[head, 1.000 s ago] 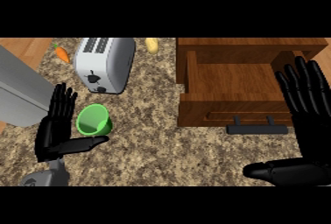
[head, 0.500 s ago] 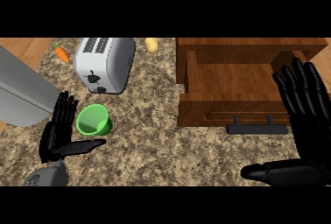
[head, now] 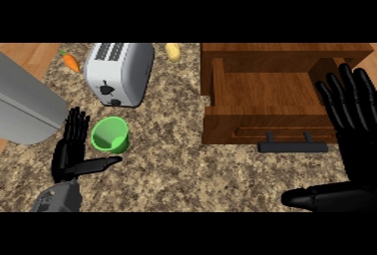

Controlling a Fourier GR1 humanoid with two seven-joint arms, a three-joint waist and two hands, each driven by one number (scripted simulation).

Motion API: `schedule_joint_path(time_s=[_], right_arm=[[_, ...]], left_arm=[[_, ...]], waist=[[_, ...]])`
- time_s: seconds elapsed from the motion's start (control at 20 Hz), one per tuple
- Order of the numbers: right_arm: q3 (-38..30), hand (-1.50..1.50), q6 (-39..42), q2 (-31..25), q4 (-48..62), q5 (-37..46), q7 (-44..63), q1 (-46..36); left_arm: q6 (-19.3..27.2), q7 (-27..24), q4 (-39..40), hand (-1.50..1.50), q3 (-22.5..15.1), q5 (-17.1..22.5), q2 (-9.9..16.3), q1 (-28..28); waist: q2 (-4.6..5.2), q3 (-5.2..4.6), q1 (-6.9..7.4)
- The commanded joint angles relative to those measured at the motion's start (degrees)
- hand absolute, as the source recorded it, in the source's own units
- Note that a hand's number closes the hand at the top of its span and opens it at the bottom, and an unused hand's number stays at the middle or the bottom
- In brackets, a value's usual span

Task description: Pick up the cup, place it into the drawer and close the drawer

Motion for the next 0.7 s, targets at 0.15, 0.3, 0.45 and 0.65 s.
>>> schedule_joint_path(time_s=[0.15, 0.3, 0.45, 0.65], right_arm=[[1.88, -1.50, -0.71, 2.00, 1.00, 2.43, -2.93, 2.37], [2.47, -1.50, 0.72, 1.15, -5.28, 0.23, 0.96, 4.99], [0.86, -1.50, -1.19, 1.04, 3.39, 1.22, 0.43, -3.82], [0.09, -1.50, 1.53, 0.74, -0.35, -0.93, -2.40, 3.52]], left_arm=[[-1.04, -6.59, 7.91, -1.50, 0.12, -0.41, 0.27, 0.53], [-0.75, -6.20, 14.21, -1.50, 1.47, 0.11, 2.06, -5.01], [-3.30, -12.15, 24.52, -1.50, 3.32, -0.26, 5.19, -9.64], [-4.50, -17.70, 30.29, -1.50, 2.31, -1.37, 3.42, -9.51]], waist=[[0.10, -0.14, -0.01], [0.10, -0.16, -0.26], [0.23, -0.18, -0.22], [0.25, -0.19, -0.47]])
